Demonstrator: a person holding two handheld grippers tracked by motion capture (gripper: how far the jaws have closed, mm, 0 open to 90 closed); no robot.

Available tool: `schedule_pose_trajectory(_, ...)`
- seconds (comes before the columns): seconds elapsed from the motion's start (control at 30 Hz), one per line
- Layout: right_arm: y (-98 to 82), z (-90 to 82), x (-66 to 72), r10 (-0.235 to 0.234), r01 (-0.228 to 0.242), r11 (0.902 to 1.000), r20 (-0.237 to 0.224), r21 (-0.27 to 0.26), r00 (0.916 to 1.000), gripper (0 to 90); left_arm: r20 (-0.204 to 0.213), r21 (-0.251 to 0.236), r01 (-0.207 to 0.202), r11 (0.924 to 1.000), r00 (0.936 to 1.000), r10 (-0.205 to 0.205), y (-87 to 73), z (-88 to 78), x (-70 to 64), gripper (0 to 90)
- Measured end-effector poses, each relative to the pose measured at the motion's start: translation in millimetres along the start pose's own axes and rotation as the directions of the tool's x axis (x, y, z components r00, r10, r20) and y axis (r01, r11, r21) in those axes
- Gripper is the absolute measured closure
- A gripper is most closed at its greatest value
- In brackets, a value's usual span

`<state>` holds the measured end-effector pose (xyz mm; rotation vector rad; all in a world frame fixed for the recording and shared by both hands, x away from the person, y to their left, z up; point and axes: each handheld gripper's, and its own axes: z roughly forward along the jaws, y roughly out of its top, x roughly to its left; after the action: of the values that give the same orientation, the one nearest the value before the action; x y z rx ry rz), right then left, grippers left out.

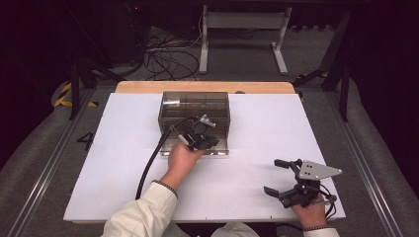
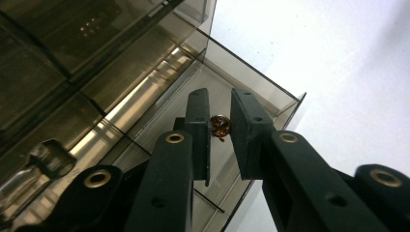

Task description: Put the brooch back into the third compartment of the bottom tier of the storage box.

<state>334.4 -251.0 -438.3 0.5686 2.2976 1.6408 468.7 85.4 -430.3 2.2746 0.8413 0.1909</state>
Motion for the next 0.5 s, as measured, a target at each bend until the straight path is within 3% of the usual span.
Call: schedule_pose_trajectory(0.5, 0.0, 0.3, 0.0, -0.003, 0.003, 1.0000, -0.001, -0.001, 1.0000, 3.5, 0.004, 0.013, -0.007, 0.9999, 1.0000, 0.007, -0.6, 4.1, -3.0, 78.6)
